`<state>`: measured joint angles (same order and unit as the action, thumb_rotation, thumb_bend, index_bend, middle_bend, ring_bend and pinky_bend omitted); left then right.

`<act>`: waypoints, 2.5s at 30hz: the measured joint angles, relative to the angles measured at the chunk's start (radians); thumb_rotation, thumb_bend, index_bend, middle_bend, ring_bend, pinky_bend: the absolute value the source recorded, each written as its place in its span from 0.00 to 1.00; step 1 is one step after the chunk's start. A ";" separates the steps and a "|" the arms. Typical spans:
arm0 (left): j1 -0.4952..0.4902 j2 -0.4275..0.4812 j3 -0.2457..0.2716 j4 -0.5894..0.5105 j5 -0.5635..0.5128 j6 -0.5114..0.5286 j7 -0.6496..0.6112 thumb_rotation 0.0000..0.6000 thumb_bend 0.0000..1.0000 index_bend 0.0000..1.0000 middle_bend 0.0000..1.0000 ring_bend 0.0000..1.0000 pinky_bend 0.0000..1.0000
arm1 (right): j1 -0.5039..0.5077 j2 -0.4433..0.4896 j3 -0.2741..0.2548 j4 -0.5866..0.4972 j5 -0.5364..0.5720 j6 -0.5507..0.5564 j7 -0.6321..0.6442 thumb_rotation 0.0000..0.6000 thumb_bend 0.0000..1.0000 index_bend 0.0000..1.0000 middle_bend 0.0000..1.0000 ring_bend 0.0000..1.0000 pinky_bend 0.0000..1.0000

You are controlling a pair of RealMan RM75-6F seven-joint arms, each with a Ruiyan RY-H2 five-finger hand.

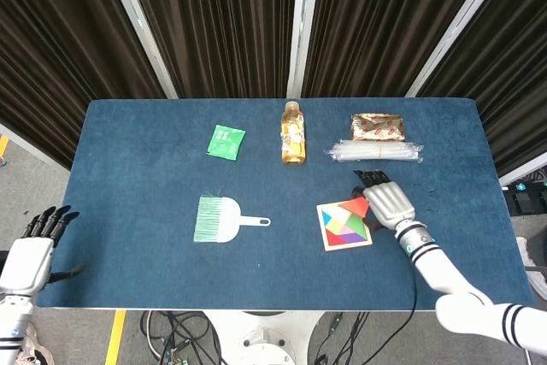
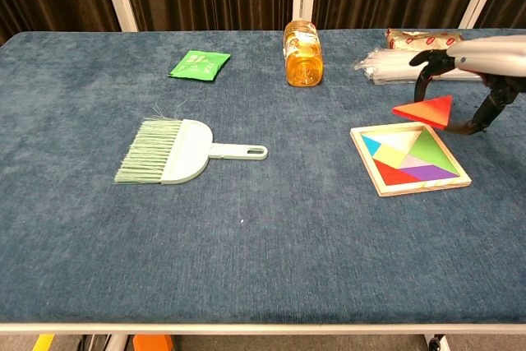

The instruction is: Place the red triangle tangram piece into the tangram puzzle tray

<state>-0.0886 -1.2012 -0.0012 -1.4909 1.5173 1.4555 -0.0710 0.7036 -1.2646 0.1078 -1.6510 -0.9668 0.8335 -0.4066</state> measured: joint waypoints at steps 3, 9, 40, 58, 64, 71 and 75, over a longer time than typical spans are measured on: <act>0.000 -0.002 0.001 0.014 0.000 -0.003 -0.017 1.00 0.00 0.16 0.09 0.02 0.12 | 0.003 -0.033 -0.011 -0.016 0.060 0.043 -0.061 1.00 0.23 0.49 0.00 0.00 0.00; 0.000 -0.006 0.002 0.040 -0.001 -0.008 -0.054 1.00 0.00 0.16 0.09 0.02 0.12 | 0.007 -0.091 -0.019 -0.039 0.141 0.134 -0.134 1.00 0.23 0.50 0.00 0.00 0.00; 0.009 0.008 0.001 0.064 -0.003 -0.004 -0.109 1.00 0.00 0.16 0.09 0.02 0.12 | 0.095 -0.173 0.008 -0.064 0.387 0.206 -0.268 1.00 0.23 0.52 0.00 0.00 0.00; 0.011 0.002 0.002 0.076 -0.005 -0.009 -0.120 1.00 0.00 0.16 0.09 0.02 0.12 | 0.108 -0.184 -0.004 -0.062 0.410 0.215 -0.270 1.00 0.23 0.52 0.00 0.00 0.00; 0.012 0.003 0.001 0.078 -0.005 -0.005 -0.124 1.00 0.00 0.16 0.09 0.02 0.12 | 0.111 -0.186 -0.009 -0.060 0.411 0.211 -0.268 1.00 0.23 0.52 0.00 0.00 0.00; 0.013 0.003 0.001 0.078 -0.005 -0.005 -0.124 1.00 0.00 0.16 0.09 0.02 0.12 | 0.113 -0.191 -0.009 -0.059 0.406 0.215 -0.264 1.00 0.23 0.52 0.00 0.00 0.00; 0.013 0.004 0.000 0.077 -0.005 -0.004 -0.124 1.00 0.00 0.16 0.09 0.02 0.12 | 0.114 -0.192 -0.009 -0.060 0.406 0.216 -0.261 1.00 0.23 0.52 0.00 0.00 0.00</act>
<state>-0.0751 -1.1968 -0.0010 -1.4138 1.5119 1.4512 -0.1951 0.8171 -1.4568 0.0984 -1.7112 -0.5612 1.0494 -0.6679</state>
